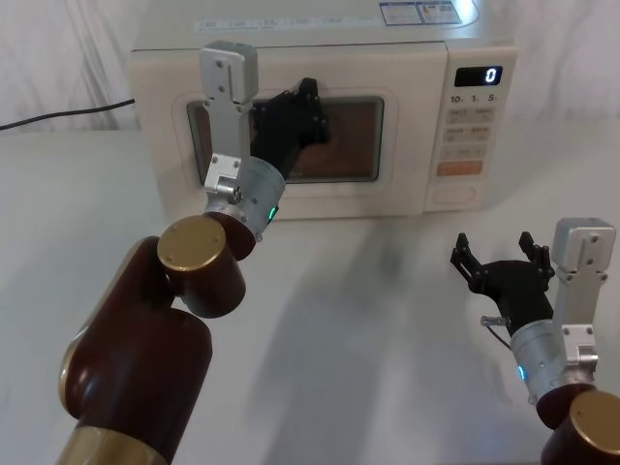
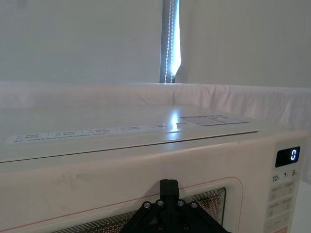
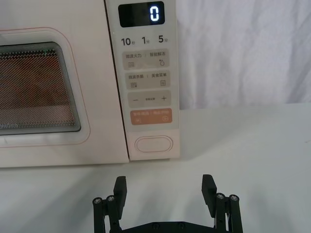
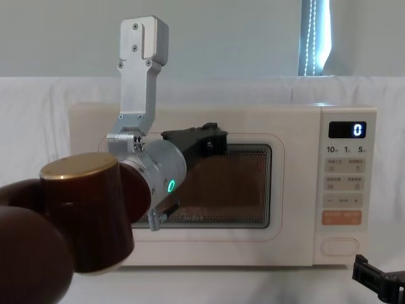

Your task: Press the button to open the microwave door with one hand; close the microwave door with the other hand.

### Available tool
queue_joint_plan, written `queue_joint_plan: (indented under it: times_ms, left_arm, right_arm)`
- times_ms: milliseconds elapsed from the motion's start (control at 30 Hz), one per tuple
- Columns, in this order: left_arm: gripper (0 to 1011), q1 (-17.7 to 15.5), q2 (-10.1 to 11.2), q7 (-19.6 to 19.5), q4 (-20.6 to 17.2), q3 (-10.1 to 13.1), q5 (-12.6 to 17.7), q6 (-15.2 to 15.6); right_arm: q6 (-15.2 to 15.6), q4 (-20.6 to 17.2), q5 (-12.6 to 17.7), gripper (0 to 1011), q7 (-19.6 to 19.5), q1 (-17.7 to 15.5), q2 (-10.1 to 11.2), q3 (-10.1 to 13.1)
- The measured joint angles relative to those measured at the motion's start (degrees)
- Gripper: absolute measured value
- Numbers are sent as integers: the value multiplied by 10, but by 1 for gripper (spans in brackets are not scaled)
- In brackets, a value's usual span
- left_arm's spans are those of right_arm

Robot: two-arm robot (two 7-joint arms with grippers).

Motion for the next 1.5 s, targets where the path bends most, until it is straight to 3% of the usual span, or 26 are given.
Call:
queue_joint_plan:
  times_ms: [467, 800, 1100, 1500]
  left_arm:
    - [0, 1, -2, -4, -1, -1, 0, 1]
    - [0, 63, 16, -4, -72, -1, -5, 17]
    - [0, 130, 49, -8, -150, -20, -23, 33]
    - [0, 203, 86, -11, -213, -47, -47, 45]
  right_arm:
    - [0, 0, 0, 1002, 0, 0, 0, 0]
    - [0, 0, 0, 1002, 0, 0, 0, 0]
    - [0, 0, 0, 1002, 0, 0, 0, 0]
    - [0, 0, 0, 1002, 0, 0, 0, 0]
